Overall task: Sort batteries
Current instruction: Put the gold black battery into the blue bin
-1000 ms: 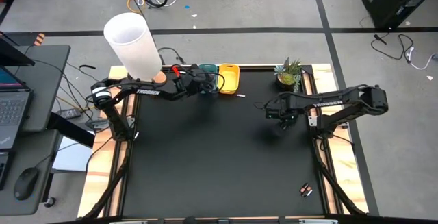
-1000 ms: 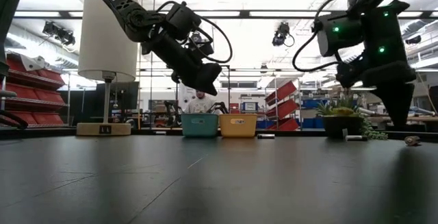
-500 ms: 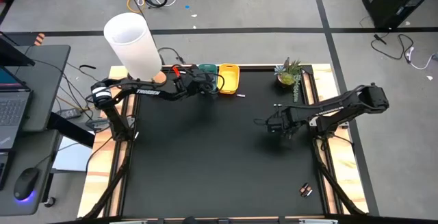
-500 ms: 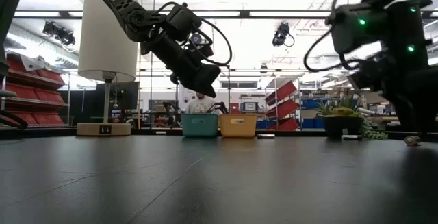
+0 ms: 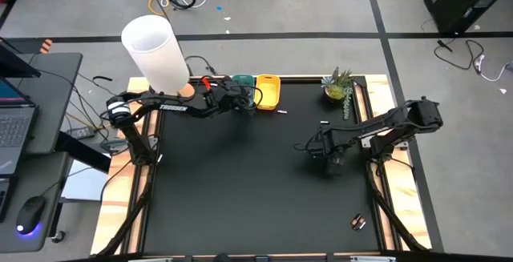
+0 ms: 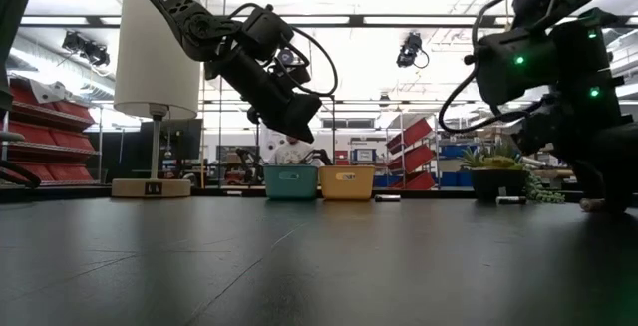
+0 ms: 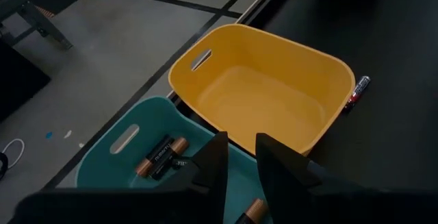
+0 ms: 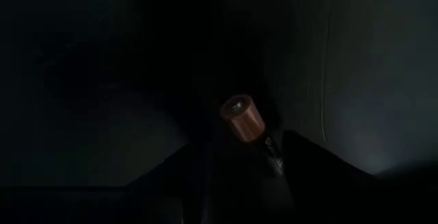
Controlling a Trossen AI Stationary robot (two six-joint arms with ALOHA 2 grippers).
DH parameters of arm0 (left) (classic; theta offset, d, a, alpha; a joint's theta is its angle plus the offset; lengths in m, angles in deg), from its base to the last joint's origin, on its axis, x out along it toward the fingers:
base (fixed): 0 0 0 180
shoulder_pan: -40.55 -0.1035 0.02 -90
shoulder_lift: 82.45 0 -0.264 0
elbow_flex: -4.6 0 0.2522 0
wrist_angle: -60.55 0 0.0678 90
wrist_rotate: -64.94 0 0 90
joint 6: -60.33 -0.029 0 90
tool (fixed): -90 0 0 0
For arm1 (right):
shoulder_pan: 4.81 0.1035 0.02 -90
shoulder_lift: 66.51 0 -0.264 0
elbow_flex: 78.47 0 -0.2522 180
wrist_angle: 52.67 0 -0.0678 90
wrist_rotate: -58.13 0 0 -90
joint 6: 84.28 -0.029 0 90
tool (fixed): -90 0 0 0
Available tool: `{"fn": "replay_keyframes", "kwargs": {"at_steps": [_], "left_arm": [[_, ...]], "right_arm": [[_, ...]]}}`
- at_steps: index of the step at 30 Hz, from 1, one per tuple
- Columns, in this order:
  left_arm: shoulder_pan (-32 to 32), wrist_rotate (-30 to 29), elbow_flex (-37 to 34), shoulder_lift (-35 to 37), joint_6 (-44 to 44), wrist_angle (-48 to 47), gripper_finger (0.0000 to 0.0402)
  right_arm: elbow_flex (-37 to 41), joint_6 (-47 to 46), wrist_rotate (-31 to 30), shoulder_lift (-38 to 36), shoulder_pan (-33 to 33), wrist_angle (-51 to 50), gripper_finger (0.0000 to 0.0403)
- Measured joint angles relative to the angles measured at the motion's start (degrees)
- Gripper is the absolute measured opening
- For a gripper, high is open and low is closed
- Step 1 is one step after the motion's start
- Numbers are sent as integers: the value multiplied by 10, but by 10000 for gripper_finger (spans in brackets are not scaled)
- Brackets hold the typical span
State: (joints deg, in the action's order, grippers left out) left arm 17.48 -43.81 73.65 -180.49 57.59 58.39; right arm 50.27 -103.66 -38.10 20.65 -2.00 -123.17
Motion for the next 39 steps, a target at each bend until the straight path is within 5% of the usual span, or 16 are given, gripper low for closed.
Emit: {"fn": "replay_keyframes", "kwargs": {"at_steps": [6, 15, 27, 32, 39], "left_arm": [[0, 0, 0, 0, -16, -7, 90], [6, 0, 0, -24, -48, -8, 90], [29, 80, 0, -29, -84, 39, 90], [37, 90, 0, -29, -87, 54, 90], [37, 90, 0, -29, -76, 52, 90]], "right_arm": [[-22, -2, 3, 11, 0, -8, 132], [-43, -20, 16, -22, 0, 88, 6], [-44, -40, -2, -25, -5, 92, 16], [-44, -59, -65, -25, -23, 36, 48], [-44, 26, -68, -25, -35, 1, 108]]}}
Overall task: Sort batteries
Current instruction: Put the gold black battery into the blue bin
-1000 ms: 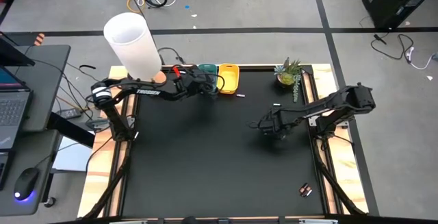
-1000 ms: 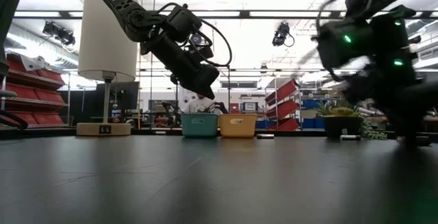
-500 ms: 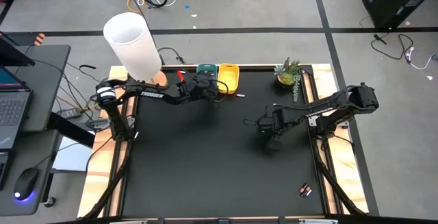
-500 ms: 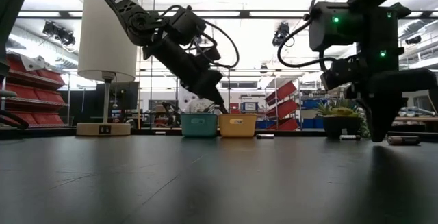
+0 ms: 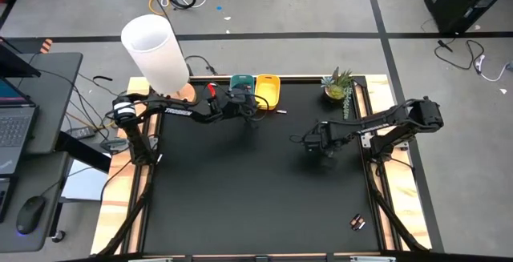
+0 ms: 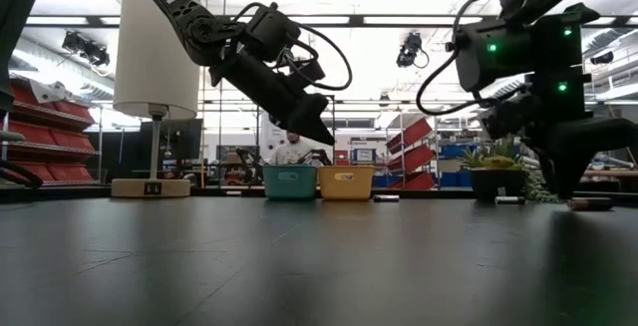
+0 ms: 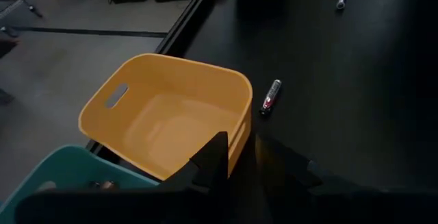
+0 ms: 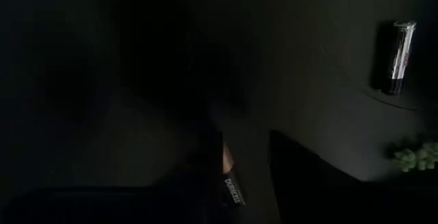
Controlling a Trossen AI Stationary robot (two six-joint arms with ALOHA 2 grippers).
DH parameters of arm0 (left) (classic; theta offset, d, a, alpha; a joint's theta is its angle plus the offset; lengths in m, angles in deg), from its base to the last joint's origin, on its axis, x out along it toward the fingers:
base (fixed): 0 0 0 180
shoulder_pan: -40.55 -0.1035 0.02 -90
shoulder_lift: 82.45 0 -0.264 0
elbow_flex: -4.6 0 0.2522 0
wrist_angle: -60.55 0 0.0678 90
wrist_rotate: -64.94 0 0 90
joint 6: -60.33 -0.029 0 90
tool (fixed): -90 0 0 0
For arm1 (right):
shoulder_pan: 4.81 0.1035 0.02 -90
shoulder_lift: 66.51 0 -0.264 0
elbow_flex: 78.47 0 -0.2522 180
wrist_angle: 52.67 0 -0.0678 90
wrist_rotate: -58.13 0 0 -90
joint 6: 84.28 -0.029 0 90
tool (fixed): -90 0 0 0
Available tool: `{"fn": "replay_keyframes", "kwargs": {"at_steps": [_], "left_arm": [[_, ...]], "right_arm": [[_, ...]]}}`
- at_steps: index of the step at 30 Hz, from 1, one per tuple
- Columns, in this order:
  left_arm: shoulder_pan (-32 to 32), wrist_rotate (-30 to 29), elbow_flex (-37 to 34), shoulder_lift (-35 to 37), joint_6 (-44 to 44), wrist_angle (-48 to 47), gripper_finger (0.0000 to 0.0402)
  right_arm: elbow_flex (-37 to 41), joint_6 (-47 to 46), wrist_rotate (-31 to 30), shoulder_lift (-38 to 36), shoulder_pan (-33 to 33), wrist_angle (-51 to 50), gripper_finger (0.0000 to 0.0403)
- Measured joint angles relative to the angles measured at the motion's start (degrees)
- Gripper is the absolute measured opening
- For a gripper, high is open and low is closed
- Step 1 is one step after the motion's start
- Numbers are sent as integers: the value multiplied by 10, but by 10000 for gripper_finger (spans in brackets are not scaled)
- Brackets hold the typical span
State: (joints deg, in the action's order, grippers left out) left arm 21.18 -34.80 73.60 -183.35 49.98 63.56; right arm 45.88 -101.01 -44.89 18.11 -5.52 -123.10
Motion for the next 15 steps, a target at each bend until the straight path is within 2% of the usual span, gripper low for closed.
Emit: {"fn": "replay_keyframes", "kwargs": {"at_steps": [8, 12, 15], "left_arm": [[0, 0, 0, 0, 5, -3, 90], [0, 0, 0, 0, 5, 0, 90], [0, 0, 0, 0, 14, -1, 90]], "right_arm": [[-22, 9, 0, 0, -9, -39, 145], [-37, 52, 3, -1, -9, -47, 150], [-36, 91, 36, 1, -15, -51, 149]]}}
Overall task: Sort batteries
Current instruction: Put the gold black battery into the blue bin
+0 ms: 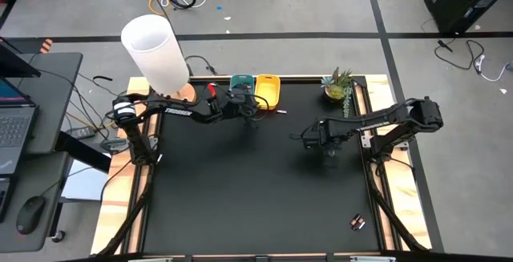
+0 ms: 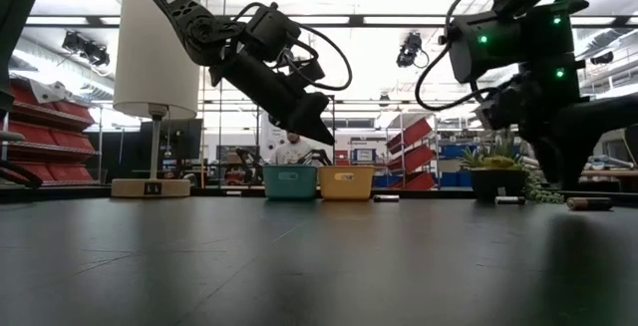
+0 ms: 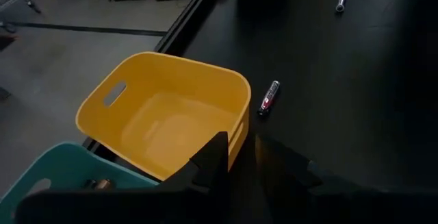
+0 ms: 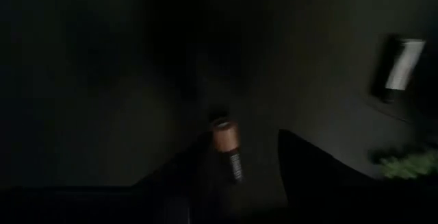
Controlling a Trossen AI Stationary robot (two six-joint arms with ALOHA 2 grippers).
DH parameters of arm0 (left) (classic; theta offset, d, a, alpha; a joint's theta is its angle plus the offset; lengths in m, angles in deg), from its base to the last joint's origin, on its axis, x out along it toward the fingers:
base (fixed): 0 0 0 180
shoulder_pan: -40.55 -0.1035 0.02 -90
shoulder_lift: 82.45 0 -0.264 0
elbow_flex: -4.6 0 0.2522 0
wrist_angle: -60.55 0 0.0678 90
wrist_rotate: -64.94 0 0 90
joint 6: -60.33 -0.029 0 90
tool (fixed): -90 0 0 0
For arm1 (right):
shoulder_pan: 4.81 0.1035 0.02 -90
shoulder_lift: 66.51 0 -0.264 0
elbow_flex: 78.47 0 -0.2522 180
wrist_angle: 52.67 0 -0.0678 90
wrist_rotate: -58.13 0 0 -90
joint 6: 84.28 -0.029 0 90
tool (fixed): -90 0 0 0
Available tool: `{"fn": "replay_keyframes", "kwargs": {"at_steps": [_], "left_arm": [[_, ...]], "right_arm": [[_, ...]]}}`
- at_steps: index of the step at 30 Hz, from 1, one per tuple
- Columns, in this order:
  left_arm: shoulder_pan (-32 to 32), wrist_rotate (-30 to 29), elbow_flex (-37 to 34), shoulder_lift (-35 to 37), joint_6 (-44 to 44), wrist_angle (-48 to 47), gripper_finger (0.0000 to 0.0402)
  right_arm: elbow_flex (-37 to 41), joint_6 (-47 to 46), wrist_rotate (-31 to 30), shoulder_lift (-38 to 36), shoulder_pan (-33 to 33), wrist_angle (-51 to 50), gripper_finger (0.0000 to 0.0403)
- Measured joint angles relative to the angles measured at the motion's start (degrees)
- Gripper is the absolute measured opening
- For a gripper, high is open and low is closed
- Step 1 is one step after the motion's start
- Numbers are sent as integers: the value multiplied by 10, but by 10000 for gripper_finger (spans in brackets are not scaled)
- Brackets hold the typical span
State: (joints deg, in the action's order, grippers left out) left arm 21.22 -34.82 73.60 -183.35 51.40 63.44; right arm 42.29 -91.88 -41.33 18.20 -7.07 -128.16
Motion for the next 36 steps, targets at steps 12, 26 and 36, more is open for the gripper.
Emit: {"fn": "replay_keyframes", "kwargs": {"at_steps": [12, 26, 36], "left_arm": [[0, 0, 0, 0, 4, -14, 90], [3, -1, 0, 0, 6, -46, 90], [3, -1, 0, -2, 15, -30, 90]], "right_arm": [[35, 112, 45, 5, -38, 51, 149], [29, 117, 50, 80, -54, 54, 116], [22, 71, 66, 77, -52, 33, 67]]}}
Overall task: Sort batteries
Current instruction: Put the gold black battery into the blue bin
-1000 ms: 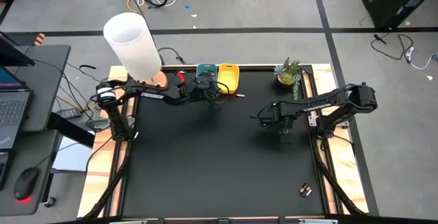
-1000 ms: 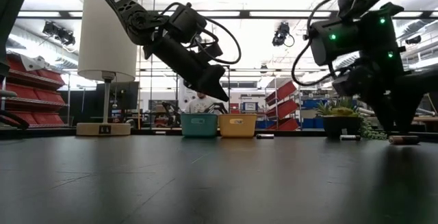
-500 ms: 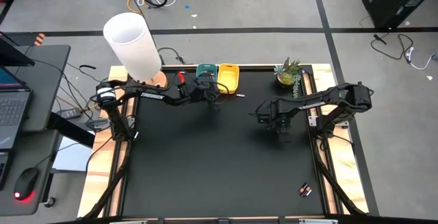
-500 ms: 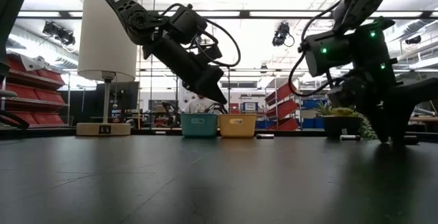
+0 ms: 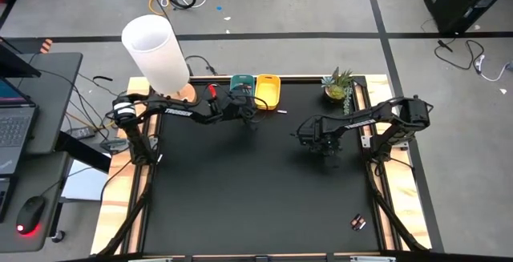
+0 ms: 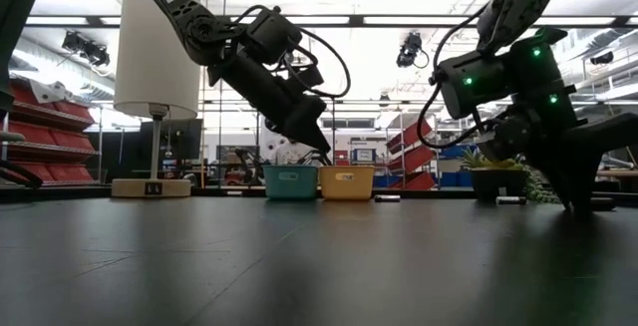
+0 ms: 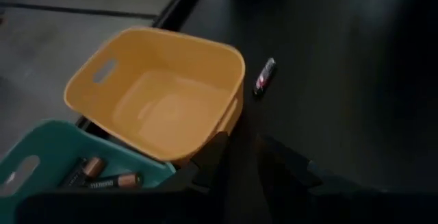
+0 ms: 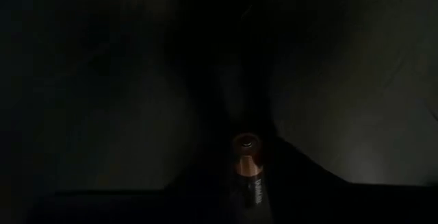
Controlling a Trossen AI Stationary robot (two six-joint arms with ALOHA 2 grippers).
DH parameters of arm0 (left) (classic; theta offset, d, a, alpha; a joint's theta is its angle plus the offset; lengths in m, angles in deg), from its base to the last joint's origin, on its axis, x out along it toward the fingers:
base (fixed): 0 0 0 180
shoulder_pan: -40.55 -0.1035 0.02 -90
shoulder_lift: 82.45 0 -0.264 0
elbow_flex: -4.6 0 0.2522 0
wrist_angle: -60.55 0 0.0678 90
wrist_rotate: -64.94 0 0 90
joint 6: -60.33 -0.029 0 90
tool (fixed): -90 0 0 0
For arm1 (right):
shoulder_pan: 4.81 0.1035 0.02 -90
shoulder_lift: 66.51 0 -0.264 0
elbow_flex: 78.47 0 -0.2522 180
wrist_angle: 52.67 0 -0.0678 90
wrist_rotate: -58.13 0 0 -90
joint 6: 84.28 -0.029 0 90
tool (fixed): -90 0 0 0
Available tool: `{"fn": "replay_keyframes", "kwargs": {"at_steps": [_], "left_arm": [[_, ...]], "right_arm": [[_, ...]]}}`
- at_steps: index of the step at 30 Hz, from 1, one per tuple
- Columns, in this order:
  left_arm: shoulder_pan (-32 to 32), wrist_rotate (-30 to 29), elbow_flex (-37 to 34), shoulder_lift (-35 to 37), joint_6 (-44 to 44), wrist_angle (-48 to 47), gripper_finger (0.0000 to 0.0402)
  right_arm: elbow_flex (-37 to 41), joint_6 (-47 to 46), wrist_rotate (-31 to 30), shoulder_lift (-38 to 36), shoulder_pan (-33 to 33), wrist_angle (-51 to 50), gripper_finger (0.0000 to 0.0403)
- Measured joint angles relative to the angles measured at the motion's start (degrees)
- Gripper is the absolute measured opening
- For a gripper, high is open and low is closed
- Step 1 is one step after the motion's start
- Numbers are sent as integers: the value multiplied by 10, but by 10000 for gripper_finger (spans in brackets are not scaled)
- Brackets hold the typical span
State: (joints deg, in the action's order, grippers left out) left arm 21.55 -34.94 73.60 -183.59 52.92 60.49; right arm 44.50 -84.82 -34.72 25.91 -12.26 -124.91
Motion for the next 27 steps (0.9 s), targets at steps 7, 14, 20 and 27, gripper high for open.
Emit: {"fn": "replay_keyframes", "kwargs": {"at_steps": [7, 14, 20, 27], "left_arm": [[4, 0, -1, -22, 19, 3, 90], [15, 0, 0, -25, 27, 8, 90], [43, 0, 0, -25, 50, 27, 90], [97, -58, -7, -22, 31, 26, 90]], "right_arm": [[0, -15, 0, -1, 2, -10, 26], [-20, -34, 0, 2, 11, -18, 32], [-69, -45, 1, 1, 30, -16, 33], [-97, -43, 13, -37, 62, 80, 34]]}}
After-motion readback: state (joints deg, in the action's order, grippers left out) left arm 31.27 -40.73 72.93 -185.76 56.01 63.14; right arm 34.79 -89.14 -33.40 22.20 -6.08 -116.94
